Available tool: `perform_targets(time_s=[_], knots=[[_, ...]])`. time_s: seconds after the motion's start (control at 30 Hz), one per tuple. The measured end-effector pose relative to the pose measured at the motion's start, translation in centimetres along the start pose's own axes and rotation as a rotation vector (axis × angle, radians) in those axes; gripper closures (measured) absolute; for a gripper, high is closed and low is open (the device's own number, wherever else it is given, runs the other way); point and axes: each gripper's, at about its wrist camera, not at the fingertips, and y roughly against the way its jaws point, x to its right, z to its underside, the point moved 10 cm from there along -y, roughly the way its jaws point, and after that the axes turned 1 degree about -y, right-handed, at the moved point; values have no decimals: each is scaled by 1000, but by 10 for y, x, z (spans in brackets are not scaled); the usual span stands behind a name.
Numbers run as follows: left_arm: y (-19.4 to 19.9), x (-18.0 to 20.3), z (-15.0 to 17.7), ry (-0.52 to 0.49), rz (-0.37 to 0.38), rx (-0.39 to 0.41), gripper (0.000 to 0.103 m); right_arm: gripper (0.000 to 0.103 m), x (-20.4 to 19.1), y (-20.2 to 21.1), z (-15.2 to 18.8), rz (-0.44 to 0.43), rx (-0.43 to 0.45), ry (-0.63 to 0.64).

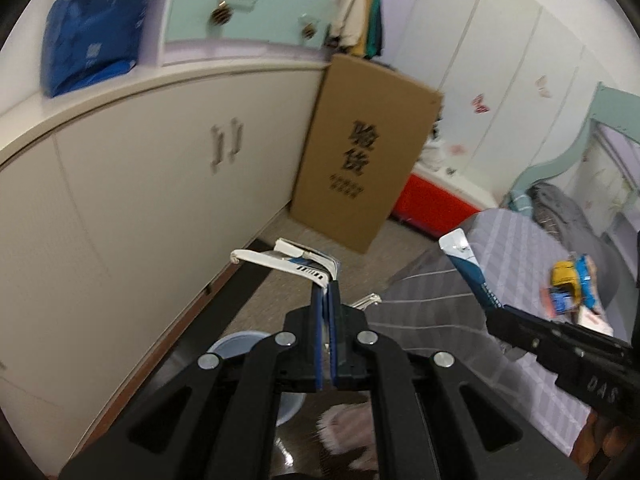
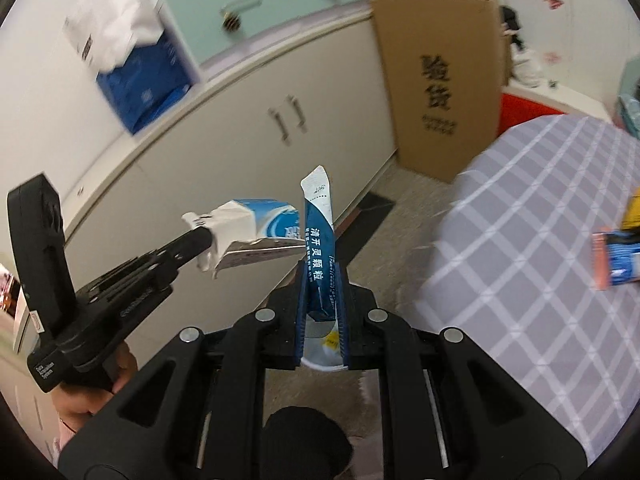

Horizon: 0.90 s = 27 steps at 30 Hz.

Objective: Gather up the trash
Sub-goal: 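Carry both items over the bin and open both grippers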

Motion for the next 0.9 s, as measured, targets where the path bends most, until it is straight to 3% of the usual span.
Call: perform_targets(time_s=[0.23,0.33,0.4,0.43,0.57,0.9], knots=[[-25,-39,10,69,-56,-58,99,90,-24,-49,12,16,-66,42],[-42,-44,15,82,-44,-109,92,90,-25,-60,18,24,-84,46],[-52,-52,23,100,-68,-169,47,90,-26,-64,21,22,-95,47],[-55,-58,27,120,-74,-182,42,90,-26,-66,23,23,-101,49],[-58,-67,37,158,-78,-199,41,90,-26,-72,28,29,-121,54],[-50,-68,39,131,-87,-185,37,90,-36,-82,34,20,-142,71]])
